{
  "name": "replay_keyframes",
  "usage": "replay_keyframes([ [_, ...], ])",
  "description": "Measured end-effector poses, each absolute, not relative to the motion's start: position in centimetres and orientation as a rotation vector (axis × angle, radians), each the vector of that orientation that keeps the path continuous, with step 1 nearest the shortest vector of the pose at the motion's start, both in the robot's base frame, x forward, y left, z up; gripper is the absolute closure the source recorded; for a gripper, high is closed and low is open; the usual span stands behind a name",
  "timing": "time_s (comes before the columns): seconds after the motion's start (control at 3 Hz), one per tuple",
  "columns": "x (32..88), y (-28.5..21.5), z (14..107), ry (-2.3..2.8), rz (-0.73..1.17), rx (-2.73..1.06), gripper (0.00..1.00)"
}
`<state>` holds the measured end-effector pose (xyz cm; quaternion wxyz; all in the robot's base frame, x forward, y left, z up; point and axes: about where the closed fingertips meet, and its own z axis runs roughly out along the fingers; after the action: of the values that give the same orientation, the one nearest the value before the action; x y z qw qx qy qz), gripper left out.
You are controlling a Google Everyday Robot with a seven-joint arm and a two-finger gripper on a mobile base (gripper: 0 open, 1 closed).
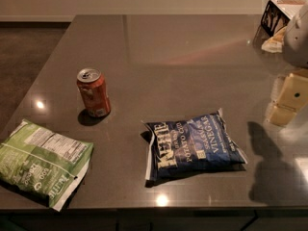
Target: Knock coke can over
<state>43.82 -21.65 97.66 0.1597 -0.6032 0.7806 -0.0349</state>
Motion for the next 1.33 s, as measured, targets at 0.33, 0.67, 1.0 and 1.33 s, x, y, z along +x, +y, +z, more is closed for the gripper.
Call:
replay_keyframes([
  [0.33,44.0,-21.4,97.7,2.226,-0.084,-1.720,0.00],
  [0.67,44.8,-20.3,98.0,2.212,-0.029,-1.707,0.00],
  [1.0,46.4,-16.4,98.2,2.165,0.049,-1.684,0.00],
  [1.33,48.6,-11.4,97.4,2.116,0.092,-1.661,0.00],
])
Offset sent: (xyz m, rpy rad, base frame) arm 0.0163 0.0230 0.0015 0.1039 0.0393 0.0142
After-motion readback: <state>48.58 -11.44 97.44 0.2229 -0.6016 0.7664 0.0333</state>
